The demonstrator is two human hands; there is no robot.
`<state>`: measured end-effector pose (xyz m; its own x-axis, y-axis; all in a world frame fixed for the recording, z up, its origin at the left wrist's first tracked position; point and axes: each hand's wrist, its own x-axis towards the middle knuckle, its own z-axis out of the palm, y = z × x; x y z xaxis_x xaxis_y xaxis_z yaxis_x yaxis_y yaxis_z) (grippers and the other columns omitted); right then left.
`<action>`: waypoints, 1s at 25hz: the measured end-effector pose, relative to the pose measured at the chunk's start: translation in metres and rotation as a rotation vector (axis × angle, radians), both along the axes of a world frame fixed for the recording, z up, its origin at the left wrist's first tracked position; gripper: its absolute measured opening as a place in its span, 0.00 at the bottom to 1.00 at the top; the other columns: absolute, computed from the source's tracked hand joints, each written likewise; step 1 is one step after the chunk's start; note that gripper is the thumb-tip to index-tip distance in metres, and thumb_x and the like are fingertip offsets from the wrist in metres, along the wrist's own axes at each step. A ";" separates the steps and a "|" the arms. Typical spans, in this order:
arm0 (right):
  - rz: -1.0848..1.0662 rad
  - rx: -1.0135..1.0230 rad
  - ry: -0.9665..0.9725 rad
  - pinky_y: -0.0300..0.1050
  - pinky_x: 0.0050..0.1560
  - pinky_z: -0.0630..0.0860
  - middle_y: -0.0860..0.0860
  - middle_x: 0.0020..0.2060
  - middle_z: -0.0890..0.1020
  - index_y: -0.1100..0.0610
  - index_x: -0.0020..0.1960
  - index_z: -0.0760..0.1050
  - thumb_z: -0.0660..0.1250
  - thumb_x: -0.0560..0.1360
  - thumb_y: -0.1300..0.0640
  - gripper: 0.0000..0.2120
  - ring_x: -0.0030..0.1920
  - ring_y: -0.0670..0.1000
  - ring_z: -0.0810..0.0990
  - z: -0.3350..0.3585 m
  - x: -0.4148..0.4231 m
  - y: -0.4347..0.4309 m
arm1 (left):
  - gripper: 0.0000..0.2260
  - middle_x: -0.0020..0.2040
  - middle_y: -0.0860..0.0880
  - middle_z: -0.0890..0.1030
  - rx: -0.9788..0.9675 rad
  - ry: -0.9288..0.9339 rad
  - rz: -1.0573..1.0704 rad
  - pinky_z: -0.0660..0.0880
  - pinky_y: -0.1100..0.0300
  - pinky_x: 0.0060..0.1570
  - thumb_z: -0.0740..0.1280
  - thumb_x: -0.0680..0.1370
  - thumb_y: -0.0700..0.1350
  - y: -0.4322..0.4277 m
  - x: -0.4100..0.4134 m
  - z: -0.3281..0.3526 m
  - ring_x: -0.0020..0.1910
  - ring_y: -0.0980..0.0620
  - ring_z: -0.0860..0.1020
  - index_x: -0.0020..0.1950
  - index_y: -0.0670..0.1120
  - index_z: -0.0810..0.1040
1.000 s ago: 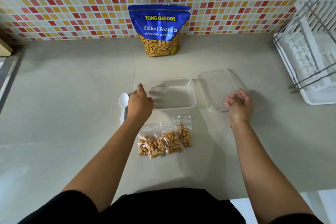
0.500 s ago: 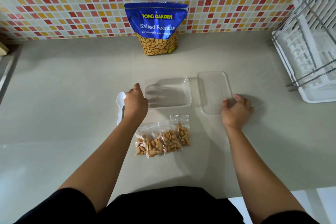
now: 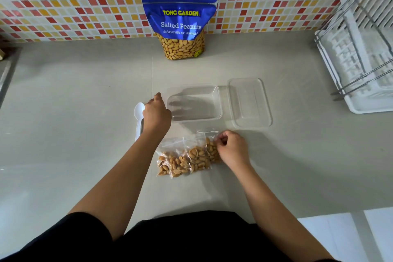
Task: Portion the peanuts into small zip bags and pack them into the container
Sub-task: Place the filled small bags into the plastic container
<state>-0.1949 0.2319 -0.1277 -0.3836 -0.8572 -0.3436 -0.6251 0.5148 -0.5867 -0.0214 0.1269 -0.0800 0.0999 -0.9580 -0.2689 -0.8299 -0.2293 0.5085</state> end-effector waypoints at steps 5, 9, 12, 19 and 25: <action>-0.090 -0.097 -0.125 0.42 0.42 0.66 0.55 0.42 0.81 0.60 0.52 0.70 0.58 0.79 0.58 0.06 0.46 0.58 0.79 0.011 -0.008 0.007 | 0.18 0.57 0.36 0.77 -0.012 0.011 0.005 0.68 0.52 0.42 0.57 0.72 0.30 0.000 0.001 -0.004 0.46 0.41 0.70 0.62 0.37 0.68; -0.118 -0.335 -0.124 0.38 0.33 0.64 0.51 0.34 0.78 0.59 0.54 0.65 0.59 0.79 0.60 0.06 0.31 0.46 0.75 0.023 -0.018 0.013 | 0.17 0.57 0.36 0.77 -0.018 0.018 0.008 0.71 0.50 0.46 0.56 0.72 0.30 0.000 0.002 -0.006 0.54 0.37 0.74 0.60 0.36 0.69; -0.069 -0.451 -0.268 0.33 0.40 0.71 0.46 0.40 0.80 0.53 0.51 0.72 0.60 0.79 0.59 0.03 0.39 0.39 0.78 0.036 -0.020 -0.001 | 0.15 0.57 0.36 0.77 -0.025 0.016 0.008 0.72 0.49 0.46 0.56 0.72 0.30 0.000 0.002 -0.006 0.51 0.38 0.74 0.59 0.37 0.69; 0.225 -0.234 -0.163 0.44 0.55 0.76 0.53 0.61 0.75 0.57 0.64 0.72 0.71 0.72 0.60 0.22 0.50 0.52 0.79 0.056 -0.002 -0.079 | 0.14 0.56 0.37 0.77 -0.033 0.015 0.000 0.70 0.51 0.42 0.55 0.72 0.29 0.000 0.002 -0.005 0.52 0.38 0.74 0.57 0.37 0.70; 0.496 0.051 0.201 0.46 0.61 0.70 0.59 0.62 0.75 0.60 0.67 0.68 0.67 0.73 0.60 0.23 0.63 0.60 0.73 0.042 0.012 -0.102 | 0.14 0.56 0.38 0.77 -0.023 0.012 0.020 0.70 0.52 0.41 0.55 0.72 0.29 0.000 0.002 -0.005 0.51 0.39 0.74 0.56 0.36 0.70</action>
